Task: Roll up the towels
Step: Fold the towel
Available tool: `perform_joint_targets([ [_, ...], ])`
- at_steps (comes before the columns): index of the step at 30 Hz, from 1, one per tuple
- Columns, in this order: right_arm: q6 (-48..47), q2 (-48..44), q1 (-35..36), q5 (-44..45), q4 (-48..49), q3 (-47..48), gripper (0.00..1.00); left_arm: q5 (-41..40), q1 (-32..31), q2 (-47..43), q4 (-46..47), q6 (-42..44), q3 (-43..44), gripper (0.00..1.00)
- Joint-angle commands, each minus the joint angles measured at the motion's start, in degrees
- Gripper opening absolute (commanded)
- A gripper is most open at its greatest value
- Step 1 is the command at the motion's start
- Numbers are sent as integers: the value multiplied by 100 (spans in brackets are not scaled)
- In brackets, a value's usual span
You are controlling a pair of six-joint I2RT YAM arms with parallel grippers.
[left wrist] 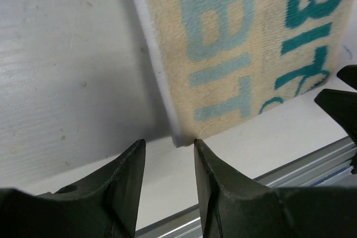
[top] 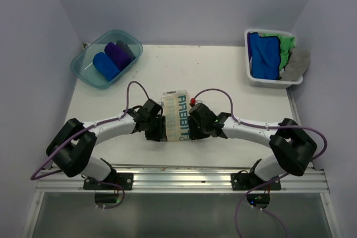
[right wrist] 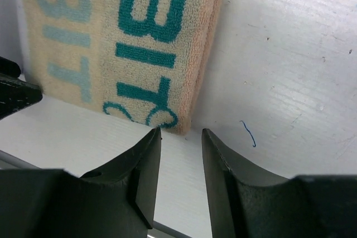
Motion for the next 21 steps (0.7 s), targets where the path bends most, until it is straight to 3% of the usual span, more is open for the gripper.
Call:
perform_joint_targets([
  [1,89,59,4,37,60,-27,40,-29,-19,36,281,-120,-102,44],
  [9,62,287,12,-25,218,-36,39,-29,-28,177,395,-181,-181,38],
  [16,124,367,4,-51,279,-63,32,6,-28,248,457,-216,-234,30],
  [21,141,341,4,-51,271,-71,30,33,-37,256,404,-190,-251,34],
])
